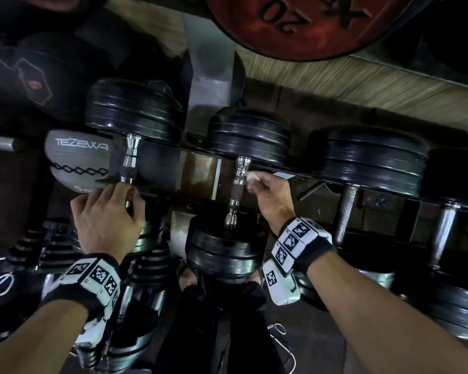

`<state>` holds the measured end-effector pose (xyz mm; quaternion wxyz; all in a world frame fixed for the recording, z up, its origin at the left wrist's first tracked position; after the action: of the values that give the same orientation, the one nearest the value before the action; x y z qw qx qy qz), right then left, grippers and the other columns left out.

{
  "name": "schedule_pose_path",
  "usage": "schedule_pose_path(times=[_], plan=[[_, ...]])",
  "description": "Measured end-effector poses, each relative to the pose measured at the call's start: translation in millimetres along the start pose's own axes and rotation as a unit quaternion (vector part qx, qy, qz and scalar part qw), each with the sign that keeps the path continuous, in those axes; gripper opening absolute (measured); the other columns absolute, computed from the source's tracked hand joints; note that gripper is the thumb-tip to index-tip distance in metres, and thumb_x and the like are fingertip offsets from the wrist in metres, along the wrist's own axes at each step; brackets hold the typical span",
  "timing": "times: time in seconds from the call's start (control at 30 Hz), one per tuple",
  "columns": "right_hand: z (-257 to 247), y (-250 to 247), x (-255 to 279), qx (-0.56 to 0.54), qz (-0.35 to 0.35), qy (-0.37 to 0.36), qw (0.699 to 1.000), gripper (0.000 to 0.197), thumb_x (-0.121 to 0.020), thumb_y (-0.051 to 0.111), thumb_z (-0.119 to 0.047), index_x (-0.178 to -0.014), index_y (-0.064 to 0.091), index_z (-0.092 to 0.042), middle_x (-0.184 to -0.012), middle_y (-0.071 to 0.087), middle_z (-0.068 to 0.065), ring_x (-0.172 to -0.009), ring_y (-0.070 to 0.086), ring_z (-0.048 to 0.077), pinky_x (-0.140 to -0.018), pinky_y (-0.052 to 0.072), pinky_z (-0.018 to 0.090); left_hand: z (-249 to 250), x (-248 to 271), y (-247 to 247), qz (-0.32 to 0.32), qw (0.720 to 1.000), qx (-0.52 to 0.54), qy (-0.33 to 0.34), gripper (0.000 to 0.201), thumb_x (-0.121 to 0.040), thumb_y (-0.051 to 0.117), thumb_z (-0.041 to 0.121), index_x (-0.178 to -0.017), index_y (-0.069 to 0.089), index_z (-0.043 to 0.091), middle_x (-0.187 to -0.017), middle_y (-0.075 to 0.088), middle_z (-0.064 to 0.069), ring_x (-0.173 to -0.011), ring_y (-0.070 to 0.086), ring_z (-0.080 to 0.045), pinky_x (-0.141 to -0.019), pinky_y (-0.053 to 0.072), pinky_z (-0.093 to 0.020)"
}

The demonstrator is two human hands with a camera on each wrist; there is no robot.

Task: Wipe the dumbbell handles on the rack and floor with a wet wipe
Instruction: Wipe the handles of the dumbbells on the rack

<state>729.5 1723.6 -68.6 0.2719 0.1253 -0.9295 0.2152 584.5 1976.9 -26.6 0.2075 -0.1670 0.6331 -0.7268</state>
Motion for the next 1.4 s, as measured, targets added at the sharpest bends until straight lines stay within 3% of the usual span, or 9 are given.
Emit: schedule_pose_path(times=[0.17,0.3,0.47,0.63,0.77,0.93,1.07,1.23,1.4], plan=[[1,7,-3,0.042,0.023,-0.003,0.999,0.020,-0.100,0.059,-0.016,-0.087,0.071,-0.026,-0.088,0.074,-0.003,-0.081,0.065,0.010,-0.087,0.056,0.037,2,1,-1,0.015,1.000,-0.003,0.002,0.025,-0.095,0.049,0.028,-0.093,0.064,0.008,-0.079,0.069,-0.011,-0.081,0.060,-0.035,-0.087,0.036,-0.047],[12,2,16,0.013,0.022,-0.011,1.000,0.017,-0.099,0.061,-0.009,-0.108,0.074,-0.015,-0.090,0.075,-0.003,-0.085,0.071,0.010,-0.089,0.057,0.030,2,1,-1,0.013,1.000,-0.013,0.001,0.026,-0.095,0.048,0.029,-0.094,0.064,0.008,-0.079,0.068,-0.011,-0.081,0.060,-0.035,-0.087,0.036,-0.047],[3,15,-5,0.050,0.056,-0.024,0.997,0.019,-0.099,0.058,-0.008,-0.110,0.074,-0.008,-0.099,0.073,0.003,-0.088,0.059,0.009,-0.086,0.050,0.029,2,1,0,0.012,1.000,-0.015,-0.003,0.024,-0.094,0.049,0.028,-0.092,0.063,0.009,-0.078,0.067,-0.011,-0.080,0.059,-0.035,-0.087,0.036,-0.047],[22,8,26,0.024,0.027,-0.043,0.998,0.020,-0.096,0.061,-0.003,-0.093,0.074,-0.019,-0.083,0.070,-0.002,-0.079,0.064,0.010,-0.083,0.054,0.025,1,1,0,0.016,1.000,-0.017,0.003,0.021,-0.093,0.050,0.027,-0.091,0.064,0.012,-0.079,0.068,-0.008,-0.080,0.059,-0.033,-0.086,0.035,-0.046],[17,18,4,0.045,0.050,-0.029,0.997,0.020,-0.097,0.057,-0.002,-0.108,0.073,-0.007,-0.097,0.073,0.005,-0.084,0.062,0.013,-0.084,0.052,0.030,1,1,-1,0.012,1.000,-0.015,-0.004,0.022,-0.092,0.048,0.028,-0.089,0.064,0.013,-0.079,0.068,-0.007,-0.081,0.059,-0.033,-0.087,0.035,-0.046],[31,11,30,0.042,0.012,-0.033,0.998,0.015,-0.099,0.061,-0.010,-0.089,0.072,-0.013,-0.080,0.070,0.000,-0.074,0.062,0.006,-0.078,0.053,0.026,1,1,0,0.003,1.000,-0.009,-0.003,0.024,-0.092,0.047,0.030,-0.089,0.064,0.014,-0.080,0.068,-0.007,-0.081,0.059,-0.033,-0.088,0.035,-0.046],[15,16,19,0.088,0.005,-0.058,0.994,0.028,-0.095,0.054,0.002,-0.078,0.059,-0.020,-0.076,0.058,-0.008,-0.066,0.050,-0.002,-0.070,0.041,0.021,0,1,0,-0.001,1.000,-0.011,-0.009,0.025,-0.093,0.046,0.031,-0.090,0.064,0.014,-0.079,0.068,-0.007,-0.082,0.059,-0.033,-0.089,0.034,-0.046],[28,7,38,0.103,-0.032,-0.045,0.993,0.025,-0.094,0.054,0.004,-0.074,0.063,-0.008,-0.074,0.070,0.003,-0.078,0.069,0.020,-0.080,0.054,0.030,1,1,0,-0.002,1.000,-0.011,-0.006,0.024,-0.094,0.047,0.030,-0.090,0.063,0.012,-0.079,0.068,-0.007,-0.081,0.060,-0.032,-0.089,0.034,-0.046],[20,16,27,0.112,-0.026,-0.005,0.993,0.022,-0.093,0.056,0.000,-0.075,0.062,-0.011,-0.083,0.071,0.007,-0.072,0.061,0.016,-0.067,0.047,0.028,0,0,1,-0.011,1.000,-0.013,-0.012,0.026,-0.094,0.046,0.032,-0.091,0.064,0.013,-0.080,0.068,-0.007,-0.083,0.060,-0.031,-0.090,0.034,-0.046]])
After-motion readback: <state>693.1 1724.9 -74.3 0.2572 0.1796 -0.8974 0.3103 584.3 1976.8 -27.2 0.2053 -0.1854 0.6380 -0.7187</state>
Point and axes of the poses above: each hand's wrist, its own x-axis away from the middle knuckle, its own y-axis out of the palm, z = x × y, the point moved 2 cm from there along -x, towards the middle knuckle
